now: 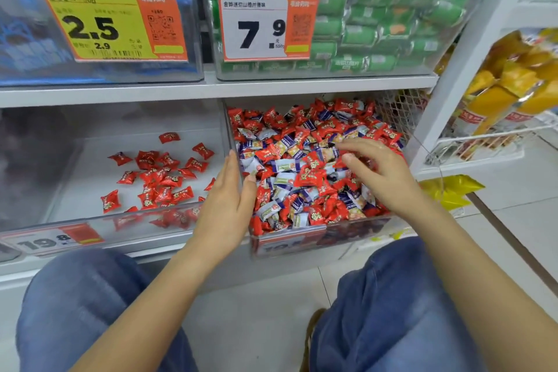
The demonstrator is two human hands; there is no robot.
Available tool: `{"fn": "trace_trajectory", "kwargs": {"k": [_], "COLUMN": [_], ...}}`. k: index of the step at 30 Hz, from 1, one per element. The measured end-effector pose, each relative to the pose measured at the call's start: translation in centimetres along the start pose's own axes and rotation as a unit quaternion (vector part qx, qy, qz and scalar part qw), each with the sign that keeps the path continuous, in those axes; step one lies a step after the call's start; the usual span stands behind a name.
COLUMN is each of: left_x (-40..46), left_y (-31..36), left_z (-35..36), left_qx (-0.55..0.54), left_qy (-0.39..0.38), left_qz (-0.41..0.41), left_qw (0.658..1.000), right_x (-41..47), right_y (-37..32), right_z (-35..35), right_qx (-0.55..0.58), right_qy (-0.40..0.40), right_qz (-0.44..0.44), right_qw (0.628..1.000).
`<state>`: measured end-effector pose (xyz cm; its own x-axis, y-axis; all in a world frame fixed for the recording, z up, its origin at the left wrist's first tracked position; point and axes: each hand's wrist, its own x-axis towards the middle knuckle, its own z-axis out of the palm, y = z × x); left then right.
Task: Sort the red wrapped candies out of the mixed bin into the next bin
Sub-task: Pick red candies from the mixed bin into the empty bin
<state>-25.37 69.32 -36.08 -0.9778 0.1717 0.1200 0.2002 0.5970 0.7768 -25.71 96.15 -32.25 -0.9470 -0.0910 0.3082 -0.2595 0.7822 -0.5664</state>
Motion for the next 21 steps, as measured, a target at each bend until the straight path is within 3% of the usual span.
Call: {"fn": "trace_trajectory", "kwargs": {"k": [3,6,9,13,16,21], "left_x": [0.0,0.1,1.4,3.8,5.6,6.3], "left_y": [0.9,3.6,6.1,7.5,7.4,7.2], "left_z": [-0.4,-0.5,0.9,3.3,4.2,4.0], "left_qx": [0.055,0.12,0.152,0.243,0.255,0.234], "left_qy": [0.041,0.112,0.002,-0.193,-0.229,-0.198], "left_qz": [0.016,0.123,0.182,0.122,0.115,0.121], "left_qw": [0.997,0.979,0.971,0.943,0.933,0.944], "right_x": [-1.3,-2.6,-3.0,-3.1,-3.0,-2.9], "right_y": [0.7,0.8,0.5,1.0,1.5,1.6], "right_z": [-0.8,-0.7,0.0,1.1,1.2,1.1], "right_qx": [0.04,0.036,-0.017,-0.104,-0.148,-0.109], "right_qy": [0.096,0.125,0.1,0.009,0.019,0.075], "right_qz": [0.043,0.054,0.004,-0.048,-0.035,0.025], "right_qw": [0.994,0.99,0.995,0.993,0.988,0.991]}}
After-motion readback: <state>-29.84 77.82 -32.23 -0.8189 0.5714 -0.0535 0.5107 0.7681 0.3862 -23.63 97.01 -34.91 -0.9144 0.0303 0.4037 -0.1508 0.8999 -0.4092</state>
